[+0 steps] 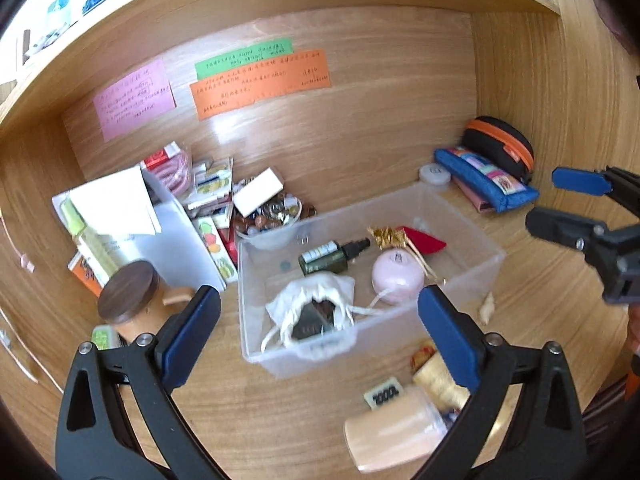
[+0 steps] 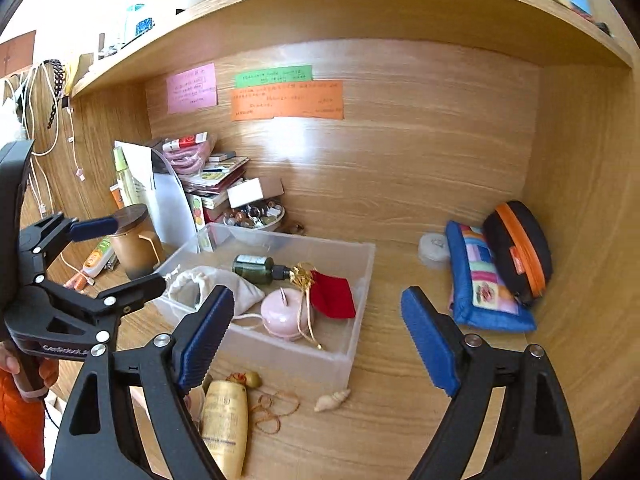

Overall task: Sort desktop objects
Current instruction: 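Move the left gripper to the cream jar while the right gripper approaches the small seashell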

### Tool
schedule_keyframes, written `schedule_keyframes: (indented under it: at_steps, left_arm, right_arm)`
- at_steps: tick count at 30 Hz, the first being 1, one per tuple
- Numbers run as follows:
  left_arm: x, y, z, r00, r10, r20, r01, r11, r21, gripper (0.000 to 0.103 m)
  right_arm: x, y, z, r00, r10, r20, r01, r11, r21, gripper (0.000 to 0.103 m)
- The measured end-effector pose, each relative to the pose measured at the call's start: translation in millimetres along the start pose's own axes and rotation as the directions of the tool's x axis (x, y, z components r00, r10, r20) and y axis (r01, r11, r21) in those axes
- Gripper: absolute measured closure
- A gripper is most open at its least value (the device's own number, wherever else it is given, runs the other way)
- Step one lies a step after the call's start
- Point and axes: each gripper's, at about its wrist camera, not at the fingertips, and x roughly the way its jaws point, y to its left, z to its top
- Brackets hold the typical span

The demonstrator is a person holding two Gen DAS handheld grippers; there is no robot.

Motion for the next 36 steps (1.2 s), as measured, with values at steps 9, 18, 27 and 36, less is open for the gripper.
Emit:
schedule_keyframes:
  at_steps: [9, 18, 27, 36]
  left_arm:
    - [-3.4, -11.8, -38.3, 0.998, -0.019, -0.06, 0.019, 1.0, -0.008, 0.003]
    - [15.4, -22.1, -74.4, 0.98, -0.109, -0.168, 0.097, 0.992, -0.081, 0.003]
    - [28.2, -23.8, -91.2, 0.964, -0.165, -0.209, 0.133, 0.978, -0.157, 0.003]
    - [36.3, -16.2, -99.8, 0.954, -0.227, -0.194, 0.176, 0.952, -0.249, 0.005]
  right_arm:
    - [-10.2, -3.3, -26.2, 0.999, -0.035, -0.034, 0.037, 0.999, 0.034, 0.019]
    - [-2.2, -11.9, -57.2, 0.994, -0.038, -0.105, 0.047, 0.996, 0.079, 0.019]
    - [18.0, -20.9, -85.7, 0.981, -0.016, -0.193, 0.04, 0.992, 0.123, 0.019]
    - [50.6, -25.3, -98.5, 0.964, -0.005, -0.267, 0.047, 0.987, 0.151, 0.021]
